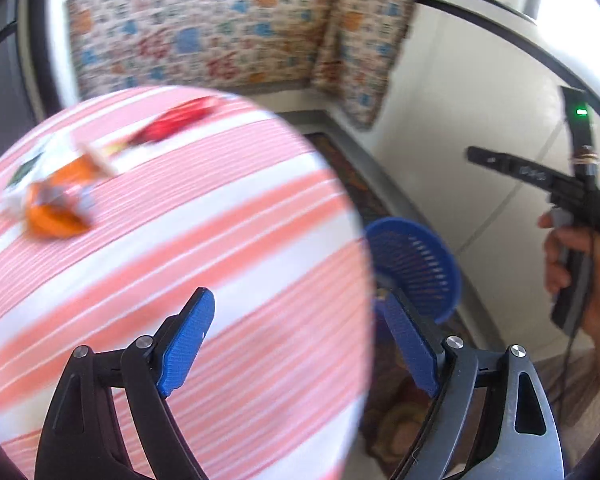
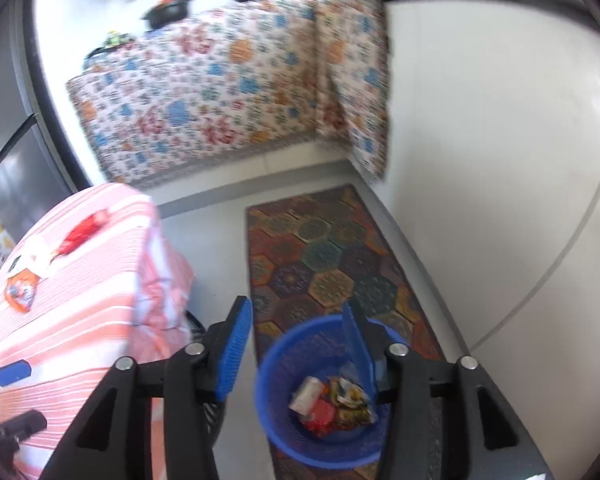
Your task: Collect trash
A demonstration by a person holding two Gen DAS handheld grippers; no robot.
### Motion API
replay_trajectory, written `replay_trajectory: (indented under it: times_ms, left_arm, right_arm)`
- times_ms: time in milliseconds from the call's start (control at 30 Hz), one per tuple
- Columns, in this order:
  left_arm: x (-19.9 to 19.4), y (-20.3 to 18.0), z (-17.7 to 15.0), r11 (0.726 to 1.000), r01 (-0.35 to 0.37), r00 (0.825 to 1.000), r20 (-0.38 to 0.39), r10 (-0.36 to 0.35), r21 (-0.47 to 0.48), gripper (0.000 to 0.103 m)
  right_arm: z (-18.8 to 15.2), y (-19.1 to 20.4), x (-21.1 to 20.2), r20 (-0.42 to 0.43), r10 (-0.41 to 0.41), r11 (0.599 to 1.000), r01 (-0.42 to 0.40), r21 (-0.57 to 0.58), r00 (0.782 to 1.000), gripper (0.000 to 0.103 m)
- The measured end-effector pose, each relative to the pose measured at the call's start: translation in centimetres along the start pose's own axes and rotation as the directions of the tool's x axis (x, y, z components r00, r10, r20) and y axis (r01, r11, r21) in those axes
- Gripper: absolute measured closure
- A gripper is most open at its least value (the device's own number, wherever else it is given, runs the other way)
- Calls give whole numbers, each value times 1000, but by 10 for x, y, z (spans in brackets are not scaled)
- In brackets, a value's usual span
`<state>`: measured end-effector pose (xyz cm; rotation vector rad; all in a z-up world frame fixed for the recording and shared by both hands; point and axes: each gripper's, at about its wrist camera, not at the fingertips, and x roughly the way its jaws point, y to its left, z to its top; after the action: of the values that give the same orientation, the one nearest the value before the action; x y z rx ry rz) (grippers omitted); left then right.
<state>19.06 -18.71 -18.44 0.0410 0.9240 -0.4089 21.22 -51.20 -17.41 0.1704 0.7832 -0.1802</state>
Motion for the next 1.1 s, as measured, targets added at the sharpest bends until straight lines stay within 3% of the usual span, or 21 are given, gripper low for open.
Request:
replay_trajectory:
  times_ms: [233, 400, 533, 667, 700, 900, 1100]
  left_arm:
    - [-22, 109, -35, 972, -188, 982, 1, 190, -138, 15]
    - [-26, 164, -46, 939, -285, 958, -15, 287, -192, 15]
    - [-24, 201, -52, 917, -339, 941, -51, 336, -210, 15]
    - [-24, 219, -56, 915, -344, 938, -39, 344, -211, 5]
    - [-23, 221, -57, 914, -347, 937, -40, 347, -210, 0]
    - [-21, 225, -52, 920, -333, 942, -37, 333, -204, 0]
    - [-19, 226, -49, 920, -332, 943, -36, 332, -206, 0]
  right_arm:
    - [-10, 125, -14, 46, 128, 973, -117, -200, 991, 50]
    - [-44, 221, -6, -83, 297, 909, -308, -280, 951, 50]
    - [-70, 280, 8, -182, 302, 858, -350, -377, 936, 50]
    - [-75, 307, 22, -223, 291, 852, -358, -382, 930, 30]
    - [-74, 311, 23, -216, 285, 856, -349, -382, 934, 29]
    - [-82, 332, 30, -197, 235, 845, -300, -442, 952, 19]
    - [-82, 333, 31, -200, 239, 845, -305, -440, 950, 17]
